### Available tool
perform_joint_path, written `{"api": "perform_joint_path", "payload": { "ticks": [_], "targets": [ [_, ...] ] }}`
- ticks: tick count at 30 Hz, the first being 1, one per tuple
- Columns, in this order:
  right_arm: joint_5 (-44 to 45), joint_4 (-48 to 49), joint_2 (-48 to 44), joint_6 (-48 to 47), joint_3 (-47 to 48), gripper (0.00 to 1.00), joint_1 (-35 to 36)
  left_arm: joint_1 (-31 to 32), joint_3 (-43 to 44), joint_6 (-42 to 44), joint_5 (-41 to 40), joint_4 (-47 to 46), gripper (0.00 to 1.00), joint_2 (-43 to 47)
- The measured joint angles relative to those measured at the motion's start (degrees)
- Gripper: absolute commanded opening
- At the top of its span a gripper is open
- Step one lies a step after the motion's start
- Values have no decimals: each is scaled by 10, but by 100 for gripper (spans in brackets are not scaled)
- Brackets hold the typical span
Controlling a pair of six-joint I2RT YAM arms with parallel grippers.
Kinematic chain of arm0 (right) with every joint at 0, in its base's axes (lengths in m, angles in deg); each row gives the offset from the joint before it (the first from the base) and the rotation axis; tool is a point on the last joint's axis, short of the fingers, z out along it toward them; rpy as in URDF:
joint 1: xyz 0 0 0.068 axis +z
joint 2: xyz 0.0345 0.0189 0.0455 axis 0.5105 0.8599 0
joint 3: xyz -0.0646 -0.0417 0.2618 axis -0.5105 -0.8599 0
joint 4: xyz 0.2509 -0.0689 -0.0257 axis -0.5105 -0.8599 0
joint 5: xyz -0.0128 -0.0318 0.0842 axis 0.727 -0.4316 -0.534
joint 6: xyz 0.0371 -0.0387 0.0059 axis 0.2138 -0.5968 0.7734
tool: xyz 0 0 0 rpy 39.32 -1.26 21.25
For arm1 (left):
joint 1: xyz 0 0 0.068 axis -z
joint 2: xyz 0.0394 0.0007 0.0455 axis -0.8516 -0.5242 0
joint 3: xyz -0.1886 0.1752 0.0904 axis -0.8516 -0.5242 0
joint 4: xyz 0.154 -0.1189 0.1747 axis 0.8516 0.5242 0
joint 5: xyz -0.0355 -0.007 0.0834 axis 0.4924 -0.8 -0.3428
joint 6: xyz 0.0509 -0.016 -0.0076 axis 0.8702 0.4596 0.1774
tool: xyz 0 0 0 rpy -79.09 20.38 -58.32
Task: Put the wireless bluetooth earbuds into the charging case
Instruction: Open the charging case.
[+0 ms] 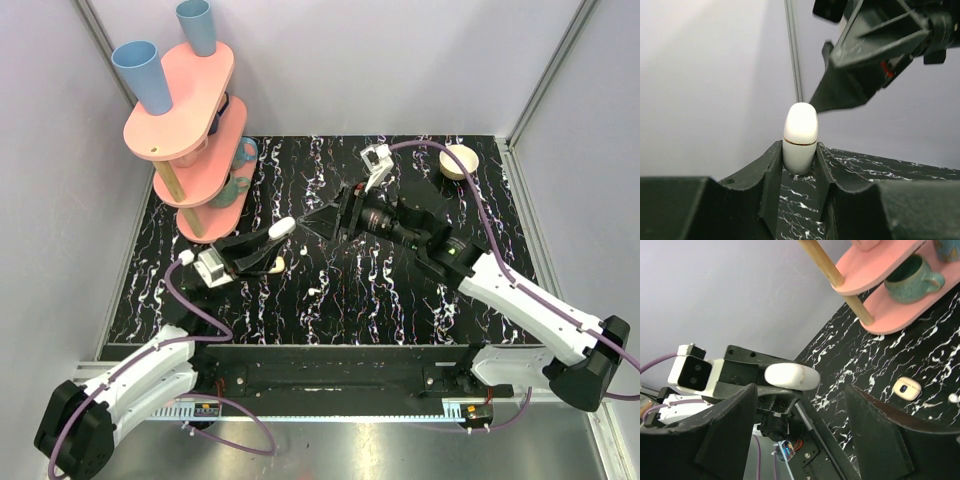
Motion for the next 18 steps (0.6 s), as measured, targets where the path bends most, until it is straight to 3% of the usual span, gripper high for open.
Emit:
{"api": "perform_joint_path", "payload": {
  "ticks": [8,18],
  "targets": [
    [-12,-62,13,-86,58,40,1,0,14,-20,-4,71,0,-2],
    [0,-145,56,-137,87,35,15,0,53,-41,7,129,0,-3]
  ]
}}
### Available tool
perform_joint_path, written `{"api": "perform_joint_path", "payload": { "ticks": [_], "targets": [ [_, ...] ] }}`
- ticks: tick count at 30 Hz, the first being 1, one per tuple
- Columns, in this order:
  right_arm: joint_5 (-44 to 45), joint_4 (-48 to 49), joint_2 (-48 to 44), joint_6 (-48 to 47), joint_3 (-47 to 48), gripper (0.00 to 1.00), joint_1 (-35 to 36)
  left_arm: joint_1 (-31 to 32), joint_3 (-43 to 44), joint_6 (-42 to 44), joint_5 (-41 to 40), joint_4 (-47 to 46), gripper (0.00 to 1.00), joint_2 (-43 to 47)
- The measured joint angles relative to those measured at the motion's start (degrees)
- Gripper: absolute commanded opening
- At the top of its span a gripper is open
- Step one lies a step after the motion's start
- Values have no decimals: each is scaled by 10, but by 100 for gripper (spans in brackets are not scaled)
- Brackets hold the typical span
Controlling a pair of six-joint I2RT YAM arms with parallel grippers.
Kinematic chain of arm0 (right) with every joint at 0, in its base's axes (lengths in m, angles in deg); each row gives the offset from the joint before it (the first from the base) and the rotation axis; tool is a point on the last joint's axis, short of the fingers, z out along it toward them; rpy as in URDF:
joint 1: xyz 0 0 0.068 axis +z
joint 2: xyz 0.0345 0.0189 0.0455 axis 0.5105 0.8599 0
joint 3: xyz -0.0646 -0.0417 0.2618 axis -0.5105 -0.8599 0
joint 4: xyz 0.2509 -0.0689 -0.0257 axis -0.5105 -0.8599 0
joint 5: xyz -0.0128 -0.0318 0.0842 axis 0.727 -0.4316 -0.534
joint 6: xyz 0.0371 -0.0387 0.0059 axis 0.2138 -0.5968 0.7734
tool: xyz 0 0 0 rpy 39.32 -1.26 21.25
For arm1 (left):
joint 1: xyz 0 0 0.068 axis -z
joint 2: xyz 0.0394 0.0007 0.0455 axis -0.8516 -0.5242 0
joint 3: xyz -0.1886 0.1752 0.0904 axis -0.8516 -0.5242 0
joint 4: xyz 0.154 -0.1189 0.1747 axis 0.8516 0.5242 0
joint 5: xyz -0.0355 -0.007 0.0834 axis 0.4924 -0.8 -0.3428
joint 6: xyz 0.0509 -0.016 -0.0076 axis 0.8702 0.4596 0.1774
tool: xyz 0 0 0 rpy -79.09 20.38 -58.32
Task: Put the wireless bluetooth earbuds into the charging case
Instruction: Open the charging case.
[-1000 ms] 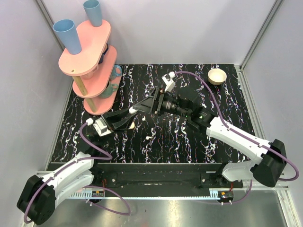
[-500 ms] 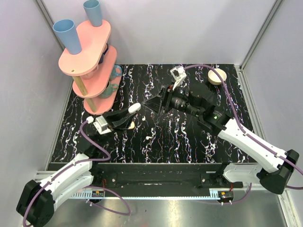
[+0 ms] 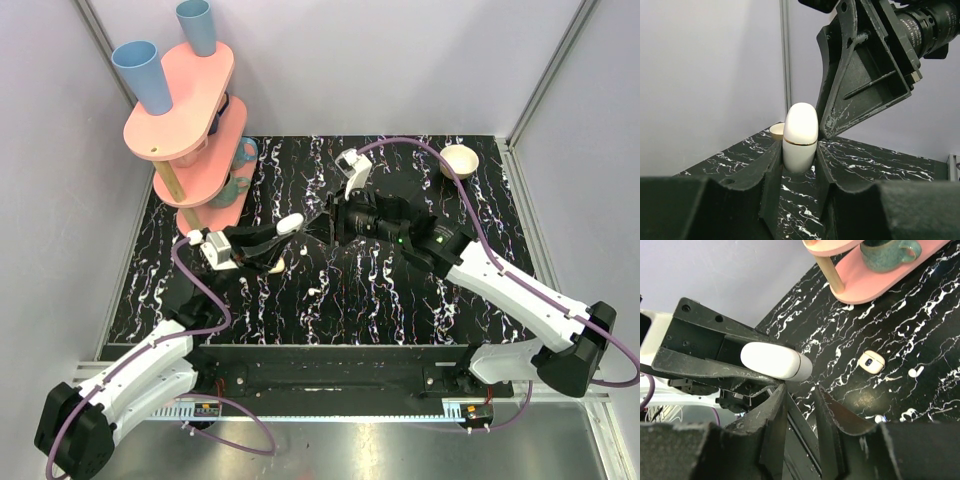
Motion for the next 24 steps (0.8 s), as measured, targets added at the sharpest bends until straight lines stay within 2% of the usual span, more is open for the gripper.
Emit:
{"api": "perform_joint_path", "payload": {
  "ticks": [24],
  "targets": [
    [26,-15,-2,-12,1,43,3,-3,11,10,35,36,0,-10]
  ]
}}
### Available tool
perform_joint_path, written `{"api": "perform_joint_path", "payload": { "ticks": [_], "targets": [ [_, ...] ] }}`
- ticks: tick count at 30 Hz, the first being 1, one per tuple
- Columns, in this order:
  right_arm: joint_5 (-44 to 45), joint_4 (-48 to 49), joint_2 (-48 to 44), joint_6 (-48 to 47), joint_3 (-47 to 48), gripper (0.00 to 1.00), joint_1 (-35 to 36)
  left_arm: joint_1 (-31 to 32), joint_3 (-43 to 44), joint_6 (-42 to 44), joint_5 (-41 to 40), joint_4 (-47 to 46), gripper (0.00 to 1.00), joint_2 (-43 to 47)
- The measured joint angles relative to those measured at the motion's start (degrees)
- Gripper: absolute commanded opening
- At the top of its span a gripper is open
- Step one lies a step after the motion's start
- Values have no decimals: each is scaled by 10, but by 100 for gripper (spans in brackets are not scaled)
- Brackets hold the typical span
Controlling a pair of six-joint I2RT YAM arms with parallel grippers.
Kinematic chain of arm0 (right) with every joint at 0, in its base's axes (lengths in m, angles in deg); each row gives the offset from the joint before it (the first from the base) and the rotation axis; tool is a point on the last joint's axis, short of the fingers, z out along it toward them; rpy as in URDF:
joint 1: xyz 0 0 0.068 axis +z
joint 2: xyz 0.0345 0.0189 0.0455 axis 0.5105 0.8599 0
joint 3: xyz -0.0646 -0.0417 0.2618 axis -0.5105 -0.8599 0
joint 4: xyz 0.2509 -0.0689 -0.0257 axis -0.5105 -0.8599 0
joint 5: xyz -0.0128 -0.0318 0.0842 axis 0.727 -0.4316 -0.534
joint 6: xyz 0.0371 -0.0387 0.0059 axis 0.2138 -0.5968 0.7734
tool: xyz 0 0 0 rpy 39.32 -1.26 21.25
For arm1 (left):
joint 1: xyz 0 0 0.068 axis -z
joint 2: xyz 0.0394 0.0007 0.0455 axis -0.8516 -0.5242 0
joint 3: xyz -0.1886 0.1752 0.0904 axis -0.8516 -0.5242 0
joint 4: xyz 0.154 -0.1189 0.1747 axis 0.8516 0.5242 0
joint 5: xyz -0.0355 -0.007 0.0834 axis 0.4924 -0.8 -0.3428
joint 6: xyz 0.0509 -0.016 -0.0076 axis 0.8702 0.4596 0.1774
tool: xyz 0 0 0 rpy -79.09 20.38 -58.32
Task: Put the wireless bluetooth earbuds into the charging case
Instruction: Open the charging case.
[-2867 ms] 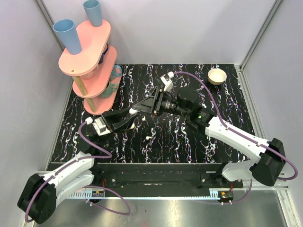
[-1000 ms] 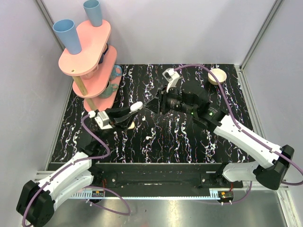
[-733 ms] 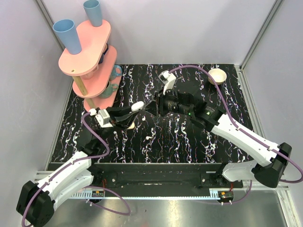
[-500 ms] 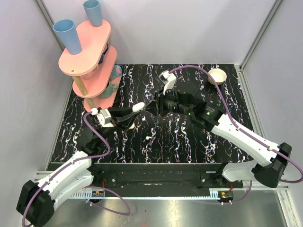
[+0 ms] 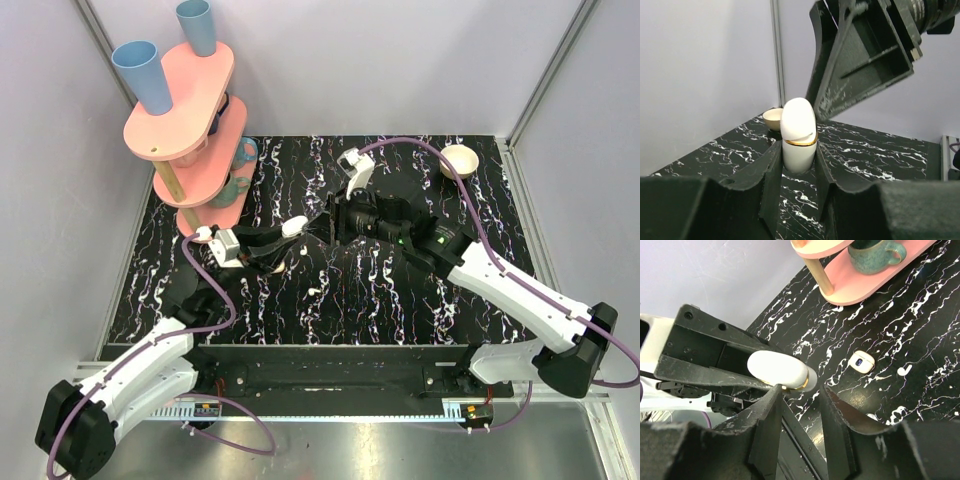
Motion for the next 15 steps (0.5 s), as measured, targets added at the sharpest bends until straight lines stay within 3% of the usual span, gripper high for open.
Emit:
{"api": "perform_joint_path", "payload": {
  "ticks": [15],
  "targets": [
    [23,26,-6,1,0,50,0,3,0,0,37,16,0,9]
  ]
}}
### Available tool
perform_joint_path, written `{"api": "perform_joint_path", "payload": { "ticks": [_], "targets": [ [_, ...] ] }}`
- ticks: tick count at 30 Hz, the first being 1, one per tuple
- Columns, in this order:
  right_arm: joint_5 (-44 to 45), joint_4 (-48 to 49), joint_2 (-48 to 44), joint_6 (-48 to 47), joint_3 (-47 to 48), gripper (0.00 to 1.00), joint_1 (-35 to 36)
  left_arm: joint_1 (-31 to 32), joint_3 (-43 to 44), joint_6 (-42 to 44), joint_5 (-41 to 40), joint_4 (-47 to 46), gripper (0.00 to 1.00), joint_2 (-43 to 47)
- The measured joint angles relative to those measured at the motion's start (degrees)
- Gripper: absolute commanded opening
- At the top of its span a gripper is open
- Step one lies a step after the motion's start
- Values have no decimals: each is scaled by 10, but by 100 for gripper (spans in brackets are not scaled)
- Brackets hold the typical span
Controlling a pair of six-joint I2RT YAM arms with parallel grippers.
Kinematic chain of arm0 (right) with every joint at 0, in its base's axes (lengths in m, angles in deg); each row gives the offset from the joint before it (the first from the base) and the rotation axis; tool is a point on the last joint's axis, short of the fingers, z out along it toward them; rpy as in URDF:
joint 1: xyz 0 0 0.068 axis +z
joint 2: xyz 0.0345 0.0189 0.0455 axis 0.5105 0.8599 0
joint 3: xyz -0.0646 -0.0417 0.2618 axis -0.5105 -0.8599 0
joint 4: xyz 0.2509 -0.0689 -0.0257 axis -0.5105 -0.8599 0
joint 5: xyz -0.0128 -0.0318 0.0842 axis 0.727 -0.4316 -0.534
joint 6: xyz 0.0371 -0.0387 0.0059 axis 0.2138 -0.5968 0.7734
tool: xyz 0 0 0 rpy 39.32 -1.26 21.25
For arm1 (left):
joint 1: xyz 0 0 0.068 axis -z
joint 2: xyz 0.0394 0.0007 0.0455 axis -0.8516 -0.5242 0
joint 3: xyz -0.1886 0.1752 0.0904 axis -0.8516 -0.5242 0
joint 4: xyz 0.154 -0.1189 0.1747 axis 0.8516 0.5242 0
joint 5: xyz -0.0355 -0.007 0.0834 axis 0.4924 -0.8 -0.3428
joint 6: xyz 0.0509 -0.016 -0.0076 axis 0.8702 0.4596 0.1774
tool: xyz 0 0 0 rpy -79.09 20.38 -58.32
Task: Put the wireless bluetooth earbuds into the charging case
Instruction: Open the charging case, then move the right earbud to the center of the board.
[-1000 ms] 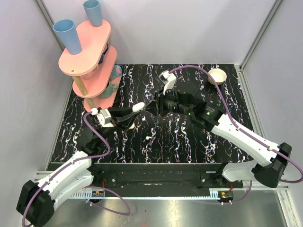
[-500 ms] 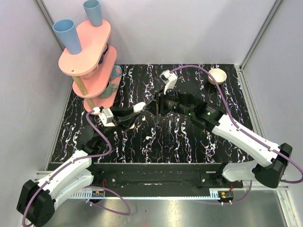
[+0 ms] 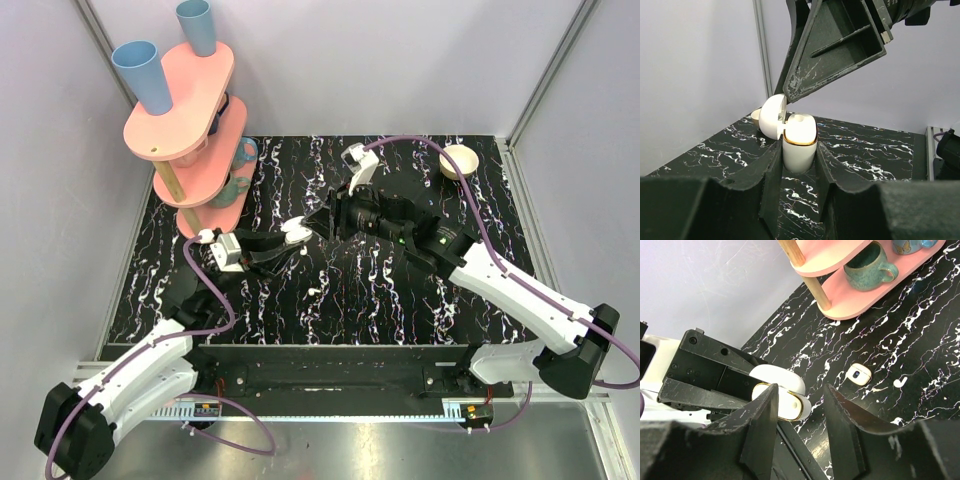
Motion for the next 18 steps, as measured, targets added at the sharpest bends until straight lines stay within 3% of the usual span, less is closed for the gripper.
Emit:
{"api": "perform_joint_path", "payload": {
  "ticks": [11,18],
  "targets": [
    [17,39,-54,6,-21,59,0,0,-14,0,-42,-2,0,17],
    [135,44,-112,29,-50,57,-12,0,-40,0,-78,4,0,52]
  ]
}}
